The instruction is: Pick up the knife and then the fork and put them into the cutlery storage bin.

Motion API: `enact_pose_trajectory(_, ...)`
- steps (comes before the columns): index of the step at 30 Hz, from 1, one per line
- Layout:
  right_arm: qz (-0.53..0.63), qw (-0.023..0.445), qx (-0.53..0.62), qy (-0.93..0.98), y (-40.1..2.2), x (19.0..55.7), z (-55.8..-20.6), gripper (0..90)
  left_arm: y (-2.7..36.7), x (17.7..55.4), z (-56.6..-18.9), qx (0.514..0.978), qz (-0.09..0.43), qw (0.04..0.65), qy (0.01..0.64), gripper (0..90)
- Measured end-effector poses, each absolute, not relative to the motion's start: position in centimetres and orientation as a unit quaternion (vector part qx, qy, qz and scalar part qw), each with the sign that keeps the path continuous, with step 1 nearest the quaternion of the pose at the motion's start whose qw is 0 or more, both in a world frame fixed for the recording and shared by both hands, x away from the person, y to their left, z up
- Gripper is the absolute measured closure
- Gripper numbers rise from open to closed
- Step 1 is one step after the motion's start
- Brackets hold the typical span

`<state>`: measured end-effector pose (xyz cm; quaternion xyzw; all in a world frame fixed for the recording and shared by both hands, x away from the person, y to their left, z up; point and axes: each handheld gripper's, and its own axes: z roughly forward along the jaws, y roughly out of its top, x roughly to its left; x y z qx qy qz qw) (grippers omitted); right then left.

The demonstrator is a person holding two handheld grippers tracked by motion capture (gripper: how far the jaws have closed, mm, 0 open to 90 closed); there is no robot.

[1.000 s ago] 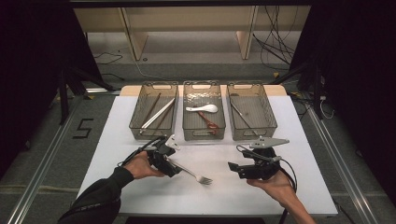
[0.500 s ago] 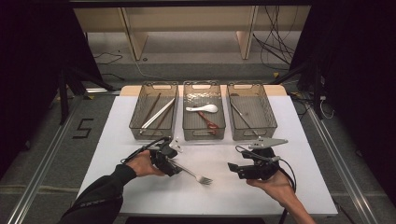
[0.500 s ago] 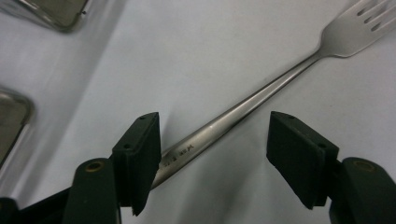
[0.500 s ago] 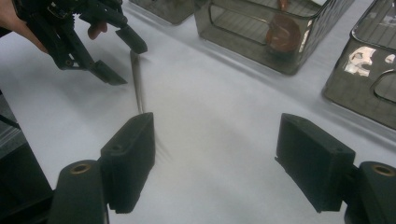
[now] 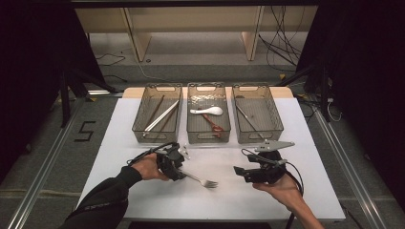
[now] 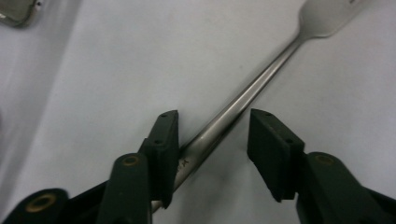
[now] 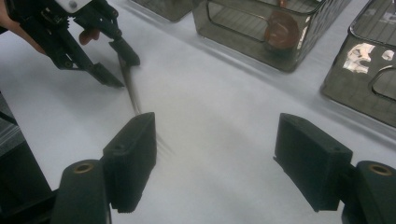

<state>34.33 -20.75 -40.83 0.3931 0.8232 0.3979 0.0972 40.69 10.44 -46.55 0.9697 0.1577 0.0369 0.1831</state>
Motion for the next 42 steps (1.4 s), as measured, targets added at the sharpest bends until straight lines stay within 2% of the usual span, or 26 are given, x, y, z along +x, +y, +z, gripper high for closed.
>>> enact_pose_trajectory(5, 0.397, 0.096, 0.394, 0.823, -20.8, 34.3, -40.8, 30.6, 10.3, 39.9, -46.3, 0.978, 0.036, 0.162, 0.130, 65.1)
enact_pose_trajectory(19, 0.395, 0.092, 0.399, 0.823, -20.9, 34.4, -40.7, 30.9, 9.9, 38.5, -46.0, 0.988, 0.023, 0.127, 0.089, 80.1)
enact_pose_trajectory(25, 0.395, 0.093, 0.398, 0.822, -20.9, 34.5, -40.7, 30.9, 10.2, 38.8, -46.1, 0.985, 0.008, 0.138, 0.100, 80.0)
enact_pose_trajectory(33, 0.395, 0.091, 0.399, 0.823, -20.6, 34.6, -40.7, 31.1, 9.7, 38.6, -46.1, 0.986, 0.017, 0.124, 0.114, 78.4)
enact_pose_trajectory(42, 0.396, 0.090, 0.398, 0.823, -20.7, 34.6, -40.7, 31.3, 9.7, 38.4, -46.0, 0.986, 0.024, 0.123, 0.110, 80.9)
